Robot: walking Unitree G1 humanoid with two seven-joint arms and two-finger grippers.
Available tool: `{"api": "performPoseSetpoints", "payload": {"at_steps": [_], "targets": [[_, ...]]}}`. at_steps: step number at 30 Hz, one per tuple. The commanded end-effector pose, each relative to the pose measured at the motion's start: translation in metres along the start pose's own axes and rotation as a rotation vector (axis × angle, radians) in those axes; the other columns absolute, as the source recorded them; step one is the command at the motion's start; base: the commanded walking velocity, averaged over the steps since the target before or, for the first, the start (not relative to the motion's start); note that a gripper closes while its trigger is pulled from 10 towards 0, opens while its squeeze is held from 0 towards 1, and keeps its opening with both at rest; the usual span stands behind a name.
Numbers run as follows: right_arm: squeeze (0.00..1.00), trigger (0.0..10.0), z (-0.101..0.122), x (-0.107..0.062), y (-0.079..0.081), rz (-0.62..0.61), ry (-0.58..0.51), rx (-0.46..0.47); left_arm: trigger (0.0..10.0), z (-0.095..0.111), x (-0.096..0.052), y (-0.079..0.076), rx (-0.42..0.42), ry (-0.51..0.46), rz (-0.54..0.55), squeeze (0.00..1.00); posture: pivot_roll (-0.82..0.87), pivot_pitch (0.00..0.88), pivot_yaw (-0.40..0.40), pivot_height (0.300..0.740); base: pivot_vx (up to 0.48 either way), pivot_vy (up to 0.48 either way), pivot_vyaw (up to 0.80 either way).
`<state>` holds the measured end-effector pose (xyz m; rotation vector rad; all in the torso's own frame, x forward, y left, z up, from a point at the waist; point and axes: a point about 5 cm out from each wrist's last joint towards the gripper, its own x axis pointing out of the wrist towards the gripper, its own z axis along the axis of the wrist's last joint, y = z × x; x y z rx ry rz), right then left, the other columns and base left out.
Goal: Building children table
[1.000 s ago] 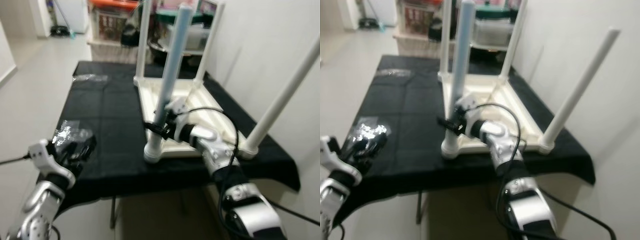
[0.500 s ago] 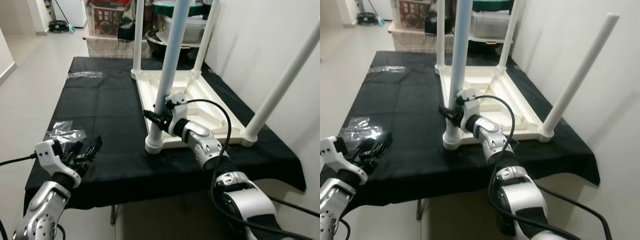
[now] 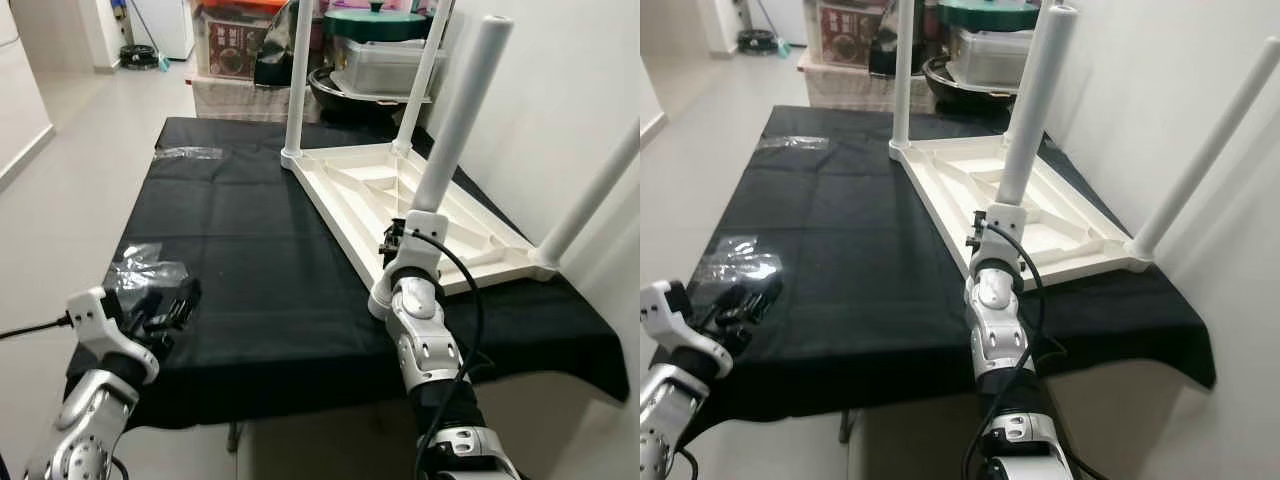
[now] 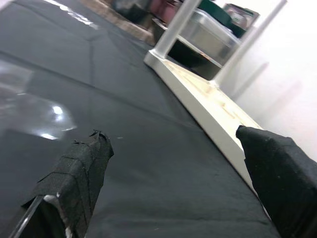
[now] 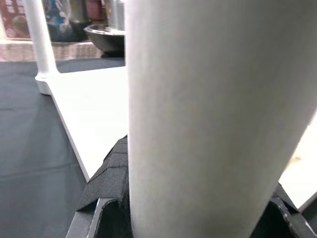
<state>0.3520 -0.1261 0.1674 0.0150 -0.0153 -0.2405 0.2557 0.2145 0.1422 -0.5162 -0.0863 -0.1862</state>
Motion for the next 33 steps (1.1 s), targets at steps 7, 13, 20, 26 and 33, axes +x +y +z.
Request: {"api": "performPoseSetpoints", "payload": {"at_steps": [7,13,20,26,33], "targets": [[0.0,10.0,0.04,0.012,0.016,0.333,-0.151,0.05,10.0,0.002,0.006,0.001,0.011,0.014,-0.017,0.0,-0.01,0.0,-0.091,0.74,0.0,0.0,0.0],[0.0,10.0,0.079,0.013,0.011,0.717,-0.264,0.004,10.0,0.003,0.005,0.002,0.013,0.007,-0.009,0.0,0.0,0.0,-0.1,0.74,0.0,0.0,0.0],[0.0,10.0,0.069,0.014,0.012,1.136,-0.211,-0.091,10.0,0.003,0.004,0.002,0.015,-0.005,-0.003,0.0,0.03,0.0,-0.117,0.74,0.0,0.0,0.0],[0.0,1.2,0.045,0.01,0.055,1.234,-0.122,-0.097,10.0,0.006,0.004,0.003,0.022,-0.014,0.001,0.0,0.05,0.0,-0.127,0.74,0.0,0.0,0.0],[0.0,0.0,0.029,0.006,0.062,1.207,-0.042,-0.087,10.0,0.008,0.0,0.004,0.028,-0.015,0.005,0.0,0.04,0.0,-0.127,0.74,0.0,0.0,0.0]]}}
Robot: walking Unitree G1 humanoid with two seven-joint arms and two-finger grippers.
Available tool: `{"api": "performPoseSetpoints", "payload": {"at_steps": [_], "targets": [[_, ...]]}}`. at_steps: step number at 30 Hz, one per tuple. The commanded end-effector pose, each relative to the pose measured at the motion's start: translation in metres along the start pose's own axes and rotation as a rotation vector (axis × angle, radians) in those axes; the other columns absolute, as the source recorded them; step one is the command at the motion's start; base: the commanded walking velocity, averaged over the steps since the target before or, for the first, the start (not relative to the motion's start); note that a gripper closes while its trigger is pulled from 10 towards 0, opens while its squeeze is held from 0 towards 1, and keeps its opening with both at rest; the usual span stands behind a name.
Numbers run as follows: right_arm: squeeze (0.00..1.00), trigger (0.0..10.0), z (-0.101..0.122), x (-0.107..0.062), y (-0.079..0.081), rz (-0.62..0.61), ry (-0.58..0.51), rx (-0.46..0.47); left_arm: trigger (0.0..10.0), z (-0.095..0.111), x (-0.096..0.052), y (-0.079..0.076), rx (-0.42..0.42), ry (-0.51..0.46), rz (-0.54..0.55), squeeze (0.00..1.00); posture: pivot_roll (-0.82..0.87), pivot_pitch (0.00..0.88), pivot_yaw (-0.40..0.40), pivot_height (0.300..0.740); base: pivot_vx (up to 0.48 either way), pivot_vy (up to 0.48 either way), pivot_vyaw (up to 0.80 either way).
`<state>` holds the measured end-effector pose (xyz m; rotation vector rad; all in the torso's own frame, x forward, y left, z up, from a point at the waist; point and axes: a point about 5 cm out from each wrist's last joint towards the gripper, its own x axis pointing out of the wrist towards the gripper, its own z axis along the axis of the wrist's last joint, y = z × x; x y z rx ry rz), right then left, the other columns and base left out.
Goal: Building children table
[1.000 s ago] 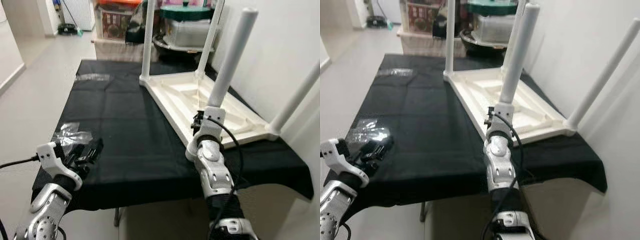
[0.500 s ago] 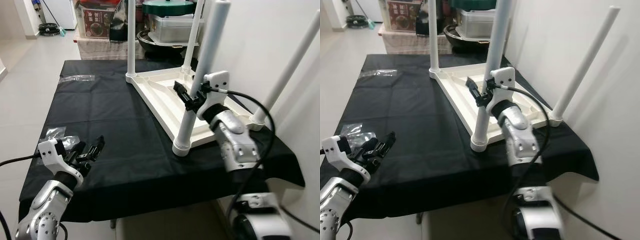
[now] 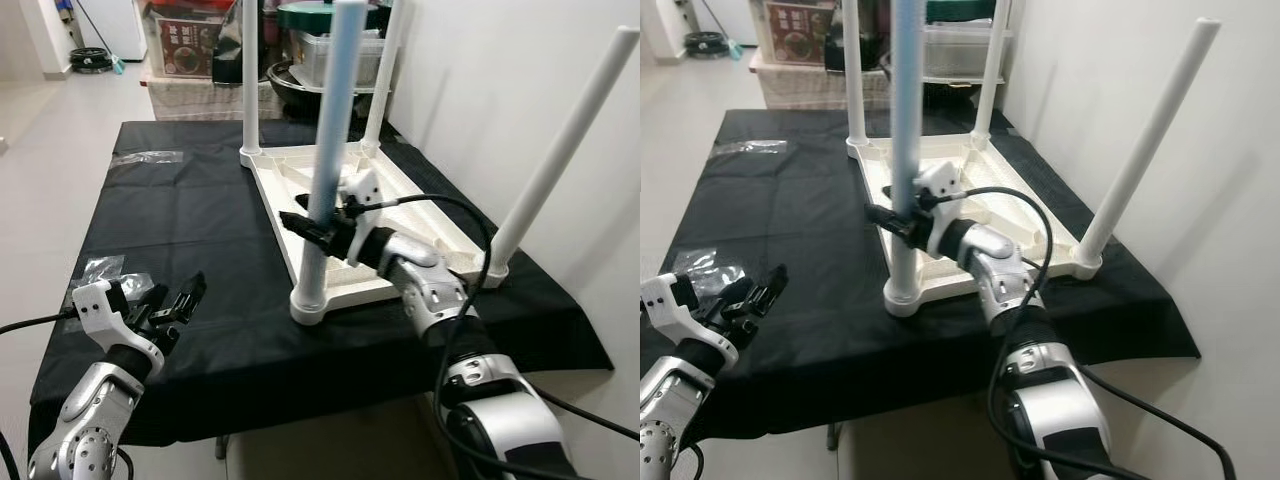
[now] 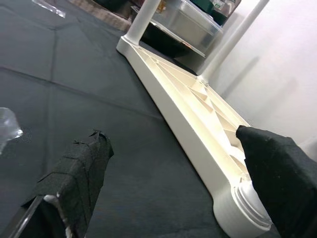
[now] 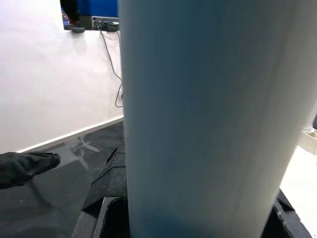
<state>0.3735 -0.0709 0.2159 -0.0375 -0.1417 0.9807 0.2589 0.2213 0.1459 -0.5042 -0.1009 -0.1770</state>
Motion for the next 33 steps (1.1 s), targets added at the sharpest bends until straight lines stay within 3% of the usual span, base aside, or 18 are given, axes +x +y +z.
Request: {"api": "performPoseSetpoints", "payload": {"at_steps": [1,3,5,6,7,10,14,15,16,18,19,22,23,24,25,29,31,33], "targets": [[0.0,0.0,-0.03,-0.005,-0.009,-0.216,0.188,0.028,10.0,0.0,-0.002,0.0,0.014,0.002,0.002,0.0,0.04,0.0,-0.124,0.74,0.0,0.0,0.0],[0.0,0.0,-0.03,-0.005,-0.009,-0.216,0.188,0.028,10.0,0.0,-0.002,0.0,0.014,0.002,0.002,0.0,0.04,0.0,-0.124,0.74,0.0,0.0,0.0],[0.0,0.0,-0.05,-0.027,-0.036,-0.683,0.323,0.049,10.0,-0.002,-0.002,-0.001,0.011,0.007,0.0,0.0,0.02,0.0,-0.118,0.74,0.0,0.0,0.0],[0.0,0.0,-0.05,-0.027,-0.036,-0.683,0.323,0.049,10.0,-0.002,-0.002,-0.001,0.011,0.007,0.0,0.0,0.02,0.0,-0.118,0.74,0.0,0.0,0.0],[0.0,0.0,-0.06,-0.048,-0.045,-0.939,0.361,0.039,10.0,-0.003,-0.001,-0.002,0.009,0.01,-0.003,0.0,0.02,0.0,-0.116,0.74,0.0,0.0,0.0],[0.0,0.0,-0.067,-0.078,-0.038,-1.222,0.356,-0.028,10.0,-0.003,-0.001,-0.002,0.007,0.014,-0.007,0.0,0.01,0.0,-0.112,0.74,0.0,0.0,0.0],[0.0,0.0,-0.062,-0.082,-0.009,-1.228,0.313,-0.051,10.0,-0.003,0.0,-0.001,0.005,0.017,-0.008,0.0,-0.01,0.0,-0.099,0.74,0.0,0.0,0.0],[0.0,2.9,-0.059,-0.078,0.001,-1.192,0.289,-0.036,10.0,-0.003,0.0,-0.001,0.004,0.02,-0.009,0.0,-0.01,0.0,-0.097,0.74,0.0,0.0,0.0],[0.0,10.0,-0.058,-0.075,0.006,-1.163,0.275,-0.021,10.0,-0.004,0.0,-0.001,0.003,0.021,-0.01,0.0,-0.01,0.0,-0.094,0.74,0.0,0.0,0.0],[0.0,10.0,-0.05,-0.069,0.008,-1.1,0.213,-0.028,10.0,-0.005,0.001,-0.001,0.002,0.024,-0.013,0.0,-0.02,0.0,-0.091,0.74,0.0,0.0,0.0],[1.0,10.0,-0.046,-0.064,0.006,-1.049,0.163,-0.014,10.0,-0.005,0.002,-0.002,0.002,0.025,-0.015,0.0,-0.01,0.0,-0.093,0.74,0.0,0.0,0.0],[1.0,10.0,-0.036,-0.058,-0.006,-0.988,0.116,-0.009,10.0,-0.005,0.003,-0.003,0.001,0.023,-0.019,0.0,0.0,0.0,-0.1,0.74,0.0,0.0,0.0],[0.75,10.0,-0.03,-0.054,-0.017,-0.973,0.117,-0.021,10.0,-0.004,0.004,-0.003,0.001,0.019,-0.02,0.0,0.0,0.0,-0.103,0.74,0.0,0.0,0.0],[0.75,10.0,-0.023,-0.049,-0.026,-0.926,0.097,-0.027,10.0,-0.003,0.003,-0.002,0.002,0.016,-0.019,0.0,0.0,0.0,-0.103,0.74,0.0,0.0,0.0],[0.0,10.0,-0.017,-0.042,-0.033,-0.797,0.082,-0.012,10.0,-0.003,0.003,-0.002,0.003,0.013,-0.017,0.0,0.0,0.0,-0.112,0.74,0.0,0.0,0.0],[0.0,10.0,-0.012,-0.035,-0.029,-0.438,0.06,-0.034,10.0,-0.002,0.0,0.0,0.006,0.01,-0.009,0.0,0.02,0.0,-0.12,0.74,0.0,0.0,0.0],[0.0,10.0,-0.012,-0.035,-0.029,-0.438,0.06,-0.034,10.0,-0.002,0.0,0.0,0.006,0.01,-0.009,0.0,0.02,0.0,-0.12,0.74,0.0,0.0,0.0],[0.0,10.0,-0.017,-0.037,-0.017,-0.134,0.079,-0.063,10.0,-0.003,0.0,-0.001,0.004,0.005,-0.004,0.0,0.03,0.0,-0.125,0.74,0.0,0.0,0.0]]}}
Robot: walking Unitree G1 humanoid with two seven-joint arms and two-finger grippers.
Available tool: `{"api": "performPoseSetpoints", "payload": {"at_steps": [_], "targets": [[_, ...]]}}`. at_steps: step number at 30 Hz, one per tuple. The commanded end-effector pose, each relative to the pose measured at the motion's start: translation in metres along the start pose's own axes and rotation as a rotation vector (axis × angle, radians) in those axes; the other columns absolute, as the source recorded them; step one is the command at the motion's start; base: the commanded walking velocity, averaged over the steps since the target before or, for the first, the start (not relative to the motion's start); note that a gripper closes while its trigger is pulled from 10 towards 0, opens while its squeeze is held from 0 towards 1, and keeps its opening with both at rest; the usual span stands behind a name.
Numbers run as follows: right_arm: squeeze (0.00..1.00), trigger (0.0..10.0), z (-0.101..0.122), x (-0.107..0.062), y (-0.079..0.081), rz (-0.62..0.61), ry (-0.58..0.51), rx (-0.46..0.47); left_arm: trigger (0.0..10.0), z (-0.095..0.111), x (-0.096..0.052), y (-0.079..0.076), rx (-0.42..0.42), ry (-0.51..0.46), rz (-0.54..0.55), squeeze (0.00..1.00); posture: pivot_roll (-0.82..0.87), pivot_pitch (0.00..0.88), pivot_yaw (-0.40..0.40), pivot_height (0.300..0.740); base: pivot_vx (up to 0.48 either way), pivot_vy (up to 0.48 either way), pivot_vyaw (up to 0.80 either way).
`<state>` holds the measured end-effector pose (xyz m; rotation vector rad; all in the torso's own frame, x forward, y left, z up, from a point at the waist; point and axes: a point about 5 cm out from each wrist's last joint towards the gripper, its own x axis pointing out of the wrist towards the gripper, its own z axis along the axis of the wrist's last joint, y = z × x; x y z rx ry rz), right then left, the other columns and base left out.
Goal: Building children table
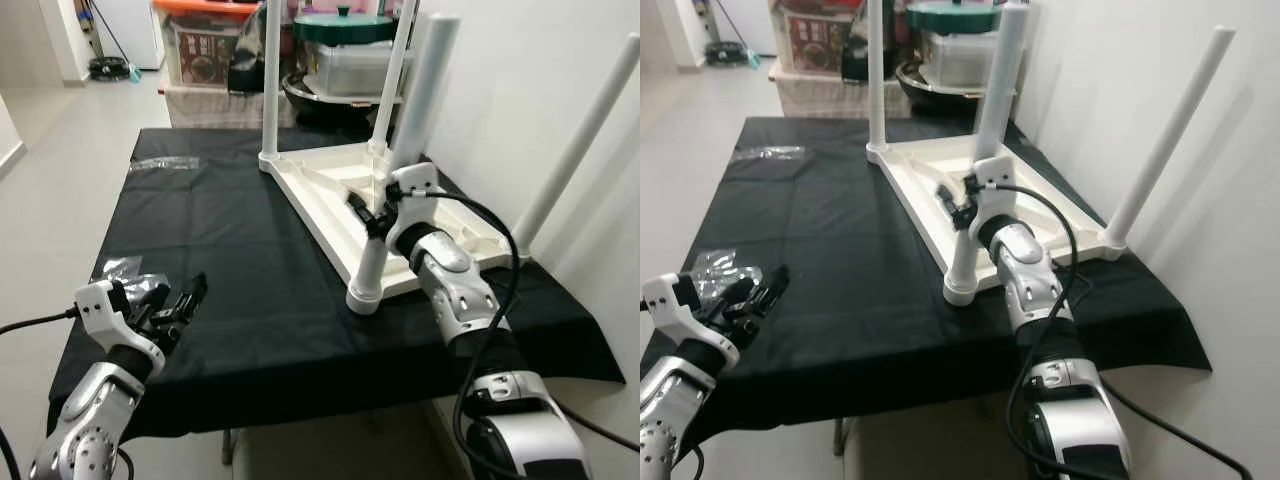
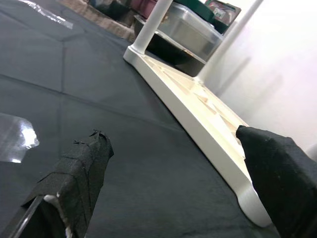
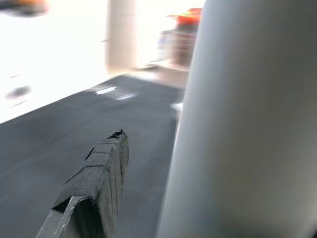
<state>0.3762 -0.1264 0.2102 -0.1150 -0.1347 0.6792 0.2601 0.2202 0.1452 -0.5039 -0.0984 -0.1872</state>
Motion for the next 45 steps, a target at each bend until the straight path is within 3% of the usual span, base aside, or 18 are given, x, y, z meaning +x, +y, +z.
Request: {"api": "performPoseSetpoints", "payload": {"at_steps": [1,6,7,10,13,19,24,29,30,34,35,37,38,41,42,43,44,45], "targets": [[0.0,10.0,-0.011,0.003,0.018,0.161,0.022,0.012,10.0,-0.002,-0.001,-0.001,0.005,0.0,0.005,0.0,0.03,0.0,-0.125,0.74,0.0,0.0,0.0],[0.0,10.0,-0.014,0.023,0.049,0.365,0.05,0.04,10.0,0.001,0.001,-0.002,0.01,-0.01,0.002,0.0,0.05,0.0,-0.134,0.74,0.0,0.0,0.0],[0.0,3.4,-0.014,0.029,0.059,0.431,0.038,0.054,10.0,0.002,0.001,-0.001,0.013,-0.013,0.002,0.0,0.06,0.0,-0.137,0.74,0.0,0.0,0.0],[0.0,0.0,-0.014,0.034,0.071,0.526,0.007,0.08,10.0,0.004,0.0,-0.001,0.016,-0.016,0.003,0.0,0.06,0.0,-0.14,0.74,0.0,0.0,0.0],[0.0,0.0,-0.013,0.037,0.071,0.465,-0.012,0.083,10.0,0.004,-0.003,0.0,0.016,-0.016,0.009,0.0,0.05,0.0,-0.136,0.74,0.0,0.0,0.0],[0.0,0.0,-0.041,0.034,0.035,-0.2,0.183,0.071,10.0,0.001,-0.006,0.0,0.011,-0.004,0.013,0.0,0.03,0.0,-0.119,0.74,0.0,0.0,0.0],[0.0,0.0,-0.072,-0.018,0.028,-0.763,0.297,0.045,10.0,-0.002,-0.001,-0.004,0.002,0.01,-0.007,0.0,0.01,0.0,-0.102,0.74,0.0,0.0,0.0],[0.0,0.0,-0.067,-0.029,0.044,-0.798,0.259,0.066,10.0,-0.002,0.0,-0.004,0.0,0.012,-0.013,0.0,0.0,0.0,-0.097,0.74,0.0,0.0,0.0],[0.0,9.3,-0.061,-0.024,0.049,-0.762,0.235,0.067,10.0,-0.002,0.0,-0.004,0.0,0.015,-0.016,0.0,0.0,0.0,-0.092,0.74,0.0,0.0,0.0],[0.0,10.0,-0.039,0.0,0.043,-0.551,0.145,0.07,10.0,-0.002,0.0,-0.004,0.002,0.018,-0.02,0.0,0.01,0.0,-0.099,0.74,0.0,0.0,0.0],[0.47,10.0,-0.031,0.005,0.035,-0.482,0.116,0.066,10.0,-0.001,0.0,-0.004,0.003,0.015,-0.019,0.0,0.01,0.0,-0.101,0.74,0.0,0.0,0.0],[0.47,10.0,-0.031,0.005,0.035,-0.482,0.116,0.066,10.0,-0.001,0.0,-0.004,0.003,0.015,-0.019,0.0,0.01,0.0,-0.101,0.74,0.0,0.0,0.0],[1.0,10.0,-0.016,0.009,0.018,-0.416,0.081,0.071,10.0,0.0,-0.002,-0.003,0.005,0.013,-0.018,0.0,0.02,0.0,-0.106,0.74,0.0,0.0,0.0],[1.0,10.0,-0.004,0.011,0.009,-0.328,0.08,0.052,10.0,0.001,-0.003,-0.004,0.007,0.01,-0.017,0.0,0.03,0.0,-0.121,0.74,0.0,0.0,0.0],[0.65,10.0,0.007,0.013,0.002,-0.244,0.077,0.023,10.0,0.001,-0.004,-0.004,0.007,0.006,-0.018,0.0,0.04,0.0,-0.127,0.74,0.0,0.0,0.0],[0.65,10.0,0.007,0.013,0.002,-0.244,0.077,0.023,10.0,0.001,-0.004,-0.004,0.007,0.006,-0.018,0.0,0.04,0.0,-0.127,0.74,0.0,0.0,0.0],[0.0,10.0,0.015,0.011,-0.002,-0.104,0.075,-0.011,10.0,0.002,-0.006,-0.005,0.004,0.007,-0.03,0.0,0.04,0.0,-0.126,0.74,0.0,0.0,0.0],[0.0,10.0,0.019,0.007,-0.004,0.045,0.074,-0.05,10.0,0.0,-0.009,-0.008,0.0,0.018,-0.057,0.0,0.04,0.0,-0.129,0.74,0.0,0.0,0.0]]}}
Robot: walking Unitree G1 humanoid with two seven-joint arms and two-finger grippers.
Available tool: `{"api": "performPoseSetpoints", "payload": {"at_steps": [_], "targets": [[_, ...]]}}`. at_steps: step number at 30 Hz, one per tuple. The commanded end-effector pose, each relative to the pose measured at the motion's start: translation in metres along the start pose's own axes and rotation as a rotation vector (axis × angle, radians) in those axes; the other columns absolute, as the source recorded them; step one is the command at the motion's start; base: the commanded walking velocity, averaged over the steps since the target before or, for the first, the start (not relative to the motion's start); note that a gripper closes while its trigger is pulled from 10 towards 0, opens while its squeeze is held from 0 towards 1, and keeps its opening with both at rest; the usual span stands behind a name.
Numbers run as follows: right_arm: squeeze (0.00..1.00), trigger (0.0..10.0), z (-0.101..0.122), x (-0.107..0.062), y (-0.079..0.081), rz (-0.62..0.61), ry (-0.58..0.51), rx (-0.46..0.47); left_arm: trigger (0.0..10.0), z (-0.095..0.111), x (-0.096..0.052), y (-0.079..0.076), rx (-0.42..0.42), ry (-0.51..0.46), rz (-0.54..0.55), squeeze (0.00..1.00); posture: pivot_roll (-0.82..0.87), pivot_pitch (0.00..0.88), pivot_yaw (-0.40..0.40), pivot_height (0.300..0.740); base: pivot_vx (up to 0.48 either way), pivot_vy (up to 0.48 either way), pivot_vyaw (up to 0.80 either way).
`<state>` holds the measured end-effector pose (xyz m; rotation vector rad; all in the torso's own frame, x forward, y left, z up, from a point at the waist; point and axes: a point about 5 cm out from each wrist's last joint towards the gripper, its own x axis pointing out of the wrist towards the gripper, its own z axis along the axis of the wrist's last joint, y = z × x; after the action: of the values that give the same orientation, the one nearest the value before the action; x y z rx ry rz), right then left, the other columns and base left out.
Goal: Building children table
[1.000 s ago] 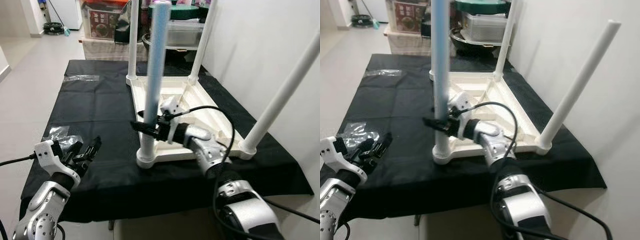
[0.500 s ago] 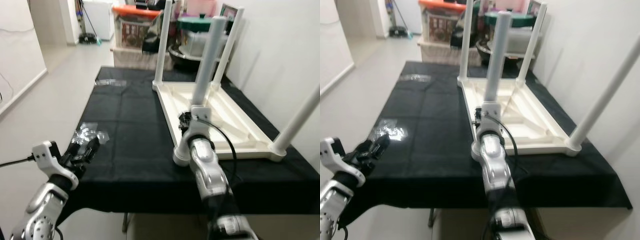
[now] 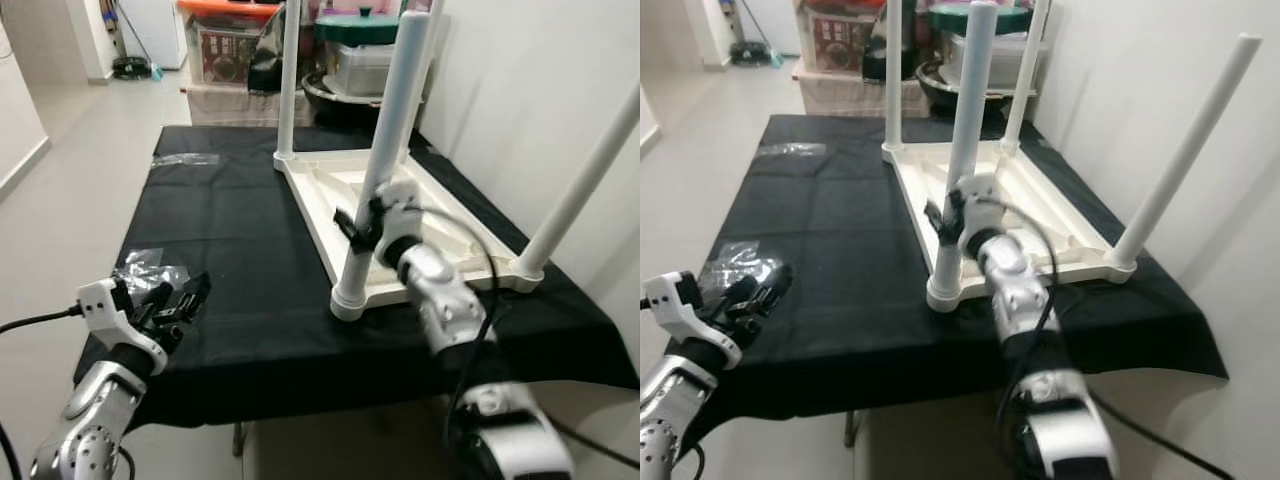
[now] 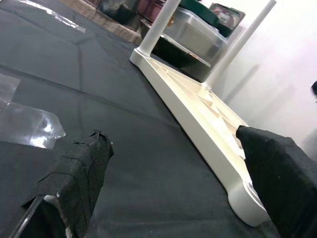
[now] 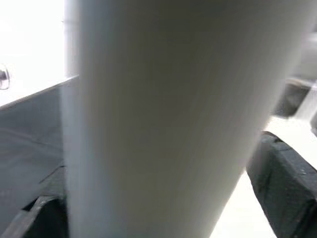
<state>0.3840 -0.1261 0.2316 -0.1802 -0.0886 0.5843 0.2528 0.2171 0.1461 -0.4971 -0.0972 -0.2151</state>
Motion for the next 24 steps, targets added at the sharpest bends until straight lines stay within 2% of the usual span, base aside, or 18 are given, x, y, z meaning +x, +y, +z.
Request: {"api": "performPoseSetpoints", "payload": {"at_steps": [1,4,6,7,9,10,12,13,14,15,16,17,18,19,20,21,23,24], "targets": [[0.0,10.0,-0.001,-0.001,0.003,0.132,0.0,-0.005,10.0,0.001,-0.002,-0.003,-0.005,0.01,-0.03,0.0,0.04,0.0,-0.129,0.74,0.0,0.0,0.0],[0.0,10.0,-0.003,-0.004,0.002,0.227,0.007,-0.037,10.0,-0.001,-0.004,-0.006,-0.006,0.025,-0.059,0.0,0.05,0.0,-0.132,0.74,0.0,0.0,0.0],[0.0,10.0,-0.011,0.003,0.008,0.34,0.042,-0.037,10.0,-0.005,-0.008,-0.015,0.022,0.073,-0.145,0.0,0.06,0.0,-0.129,0.74,0.0,0.0,0.0],[0.0,10.0,-0.011,0.003,0.008,0.34,0.042,-0.037,10.0,-0.005,-0.008,-0.015,0.022,0.073,-0.145,0.0,0.06,0.0,-0.129,0.74,0.0,0.0,0.0],[0.0,10.0,-0.018,0.016,0.028,0.425,0.074,-0.031,10.0,-0.01,-0.012,-0.022,0.055,0.129,-0.211,0.0,0.06,0.0,-0.128,0.74,0.0,0.0,0.0],[0.0,10.0,-0.018,0.016,0.028,0.425,0.074,-0.031,10.0,-0.01,-0.012,-0.022,0.055,0.129,-0.211,0.0,0.06,0.0,-0.128,0.74,0.0,0.0,0.0],[0.0,10.0,-0.021,0.024,0.042,0.483,0.081,-0.021,10.0,-0.015,-0.015,-0.025,0.076,0.179,-0.239,0.0,0.07,0.0,-0.124,0.74,0.0,0.0,0.0],[0.0,4.6,-0.022,0.029,0.049,0.483,0.086,-0.003,10.0,-0.02,-0.019,-0.027,0.083,0.223,-0.263,0.0,0.07,0.0,-0.122,0.74,0.0,0.0,0.0],[0.0,4.6,-0.022,0.029,0.049,0.483,0.086,-0.003,10.0,-0.02,-0.019,-0.027,0.083,0.223,-0.263,0.0,0.07,0.0,-0.122,0.74,0.0,0.0,0.0],[0.0,2.2,-0.023,0.032,0.053,0.481,0.091,0.01,10.0,-0.023,-0.021,-0.028,0.085,0.253,-0.279,0.0,0.07,0.0,-0.122,0.74,0.0,0.0,0.0],[0.0,0.0,-0.024,0.035,0.055,0.438,0.089,0.025,10.0,-0.025,-0.025,-0.03,0.1,0.281,-0.299,0.0,0.07,0.0,-0.117,0.74,0.0,0.0,0.0],[0.0,0.0,-0.024,0.035,0.055,0.438,0.089,0.025,10.0,-0.025,-0.025,-0.03,0.1,0.281,-0.299,0.0,0.07,0.0,-0.117,0.74,0.0,0.0,0.0],[0.0,0.0,-0.024,0.037,0.051,0.359,0.086,0.045,10.0,-0.027,-0.029,-0.031,0.113,0.313,-0.32,0.0,0.07,0.0,-0.116,0.74,0.0,0.0,0.0],[0.0,0.0,-0.027,0.039,0.044,0.225,0.109,0.066,10.0,-0.028,-0.033,-0.032,0.12,0.337,-0.332,0.0,0.07,0.0,-0.115,0.74,0.0,0.0,0.0],[0.0,0.0,-0.033,0.038,0.03,0.004,0.152,0.091,10.0,-0.031,-0.038,-0.032,0.125,0.364,-0.346,0.0,0.06,0.0,-0.111,0.74,0.0,0.0,0.0],[0.0,0.0,-0.037,0.036,0.021,-0.142,0.187,0.103,10.0,-0.032,-0.041,-0.032,0.126,0.379,-0.353,0.0,0.06,0.0,-0.111,0.74,0.0,0.0,0.0],[0.0,0.0,-0.037,0.036,0.021,-0.142,0.187,0.103,10.0,-0.032,-0.041,-0.032,0.126,0.379,-0.353,0.0,0.06,0.0,-0.111,0.74,0.0,0.0,0.0],[0.0,0.0,-0.045,0.028,0.006,-0.349,0.221,0.134,10.0,-0.035,-0.044,-0.033,0.123,0.395,-0.357,0.0,0.06,0.0,-0.11,0.74,0.0,0.0,0.0]]}}
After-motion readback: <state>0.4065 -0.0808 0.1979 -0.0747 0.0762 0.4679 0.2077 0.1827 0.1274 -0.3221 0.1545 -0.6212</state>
